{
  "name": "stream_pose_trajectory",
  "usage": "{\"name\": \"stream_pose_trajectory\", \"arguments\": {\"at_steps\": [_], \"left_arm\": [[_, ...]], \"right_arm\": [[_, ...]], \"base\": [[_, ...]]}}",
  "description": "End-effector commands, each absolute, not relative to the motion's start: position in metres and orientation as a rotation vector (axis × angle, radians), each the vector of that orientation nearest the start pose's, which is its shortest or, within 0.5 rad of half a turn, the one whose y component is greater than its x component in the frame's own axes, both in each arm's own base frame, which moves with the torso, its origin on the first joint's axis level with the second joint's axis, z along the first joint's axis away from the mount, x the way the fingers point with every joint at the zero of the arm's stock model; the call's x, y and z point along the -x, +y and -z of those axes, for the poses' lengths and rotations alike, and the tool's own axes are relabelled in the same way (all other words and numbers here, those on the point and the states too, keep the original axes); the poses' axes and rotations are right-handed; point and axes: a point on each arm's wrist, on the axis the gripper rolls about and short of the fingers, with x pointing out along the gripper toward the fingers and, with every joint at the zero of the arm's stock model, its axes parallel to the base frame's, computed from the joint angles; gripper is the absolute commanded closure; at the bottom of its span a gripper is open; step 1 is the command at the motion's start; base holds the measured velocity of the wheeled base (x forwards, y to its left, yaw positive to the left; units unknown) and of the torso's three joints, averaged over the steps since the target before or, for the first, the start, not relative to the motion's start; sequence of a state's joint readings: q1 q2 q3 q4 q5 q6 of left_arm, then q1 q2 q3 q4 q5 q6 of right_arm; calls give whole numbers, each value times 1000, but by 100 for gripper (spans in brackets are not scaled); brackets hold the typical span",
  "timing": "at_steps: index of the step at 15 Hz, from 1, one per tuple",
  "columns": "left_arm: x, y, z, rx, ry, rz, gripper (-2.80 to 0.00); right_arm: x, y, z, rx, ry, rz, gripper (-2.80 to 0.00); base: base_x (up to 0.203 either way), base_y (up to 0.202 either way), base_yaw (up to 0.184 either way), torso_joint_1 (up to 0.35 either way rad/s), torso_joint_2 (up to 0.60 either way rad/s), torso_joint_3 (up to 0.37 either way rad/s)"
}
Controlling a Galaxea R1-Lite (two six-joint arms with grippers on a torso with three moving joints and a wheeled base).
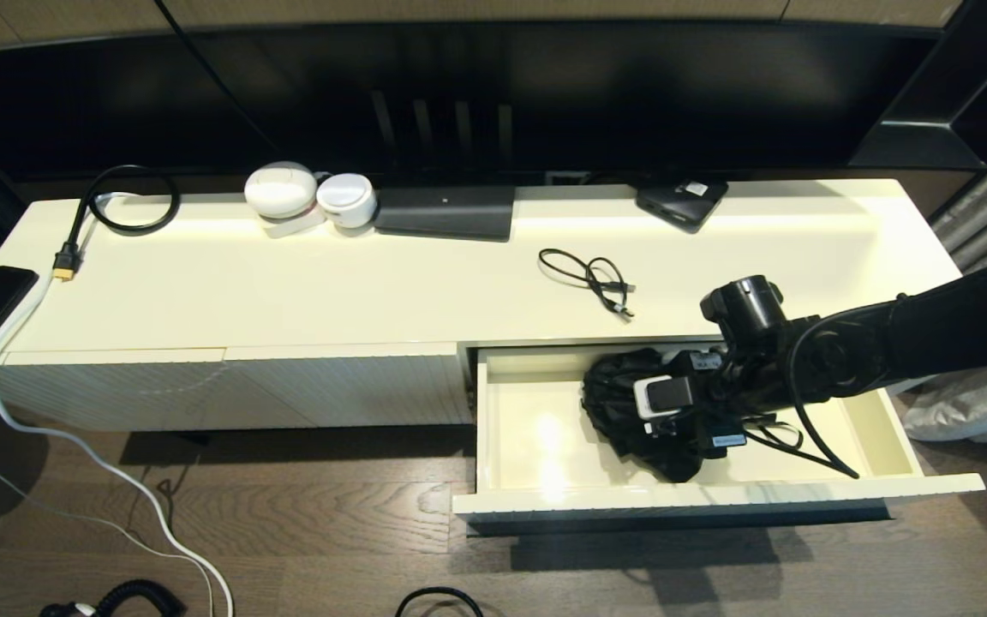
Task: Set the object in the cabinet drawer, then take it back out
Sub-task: Take the umbrella out of the drawer and put it on the table
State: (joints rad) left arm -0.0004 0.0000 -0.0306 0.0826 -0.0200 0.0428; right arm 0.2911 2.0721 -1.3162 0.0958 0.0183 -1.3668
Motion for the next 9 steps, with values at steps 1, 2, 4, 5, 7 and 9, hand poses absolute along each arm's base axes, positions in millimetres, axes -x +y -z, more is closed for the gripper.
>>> {"name": "stream_pose_trajectory", "arguments": {"at_steps": [1, 2, 4, 5, 7, 9], "left_arm": [[25, 0, -75, -42, 52, 21, 0], [25, 0, -75, -42, 52, 22, 0], [25, 0, -75, -42, 52, 23, 0], [25, 0, -75, -42, 52, 21, 0], [25, 0, -75, -42, 52, 21, 0], [25, 0, -75, -42, 52, 21, 0]], "right_arm": [[-376, 113, -118, 1389, 520, -836, -280], [-378, 113, -116, 1389, 515, -832, -280], [-383, 115, -109, 1385, 515, -829, -280], [-383, 115, -106, 1384, 521, -834, -280], [-384, 115, -103, 1383, 529, -839, -280], [-384, 115, -102, 1380, 531, -841, -280]], "base": [[0, 0, 0, 0, 0, 0], [0, 0, 0, 0, 0, 0], [0, 0, 0, 0, 0, 0], [0, 0, 0, 0, 0, 0], [0, 0, 0, 0, 0, 0], [0, 0, 0, 0, 0, 0]]}}
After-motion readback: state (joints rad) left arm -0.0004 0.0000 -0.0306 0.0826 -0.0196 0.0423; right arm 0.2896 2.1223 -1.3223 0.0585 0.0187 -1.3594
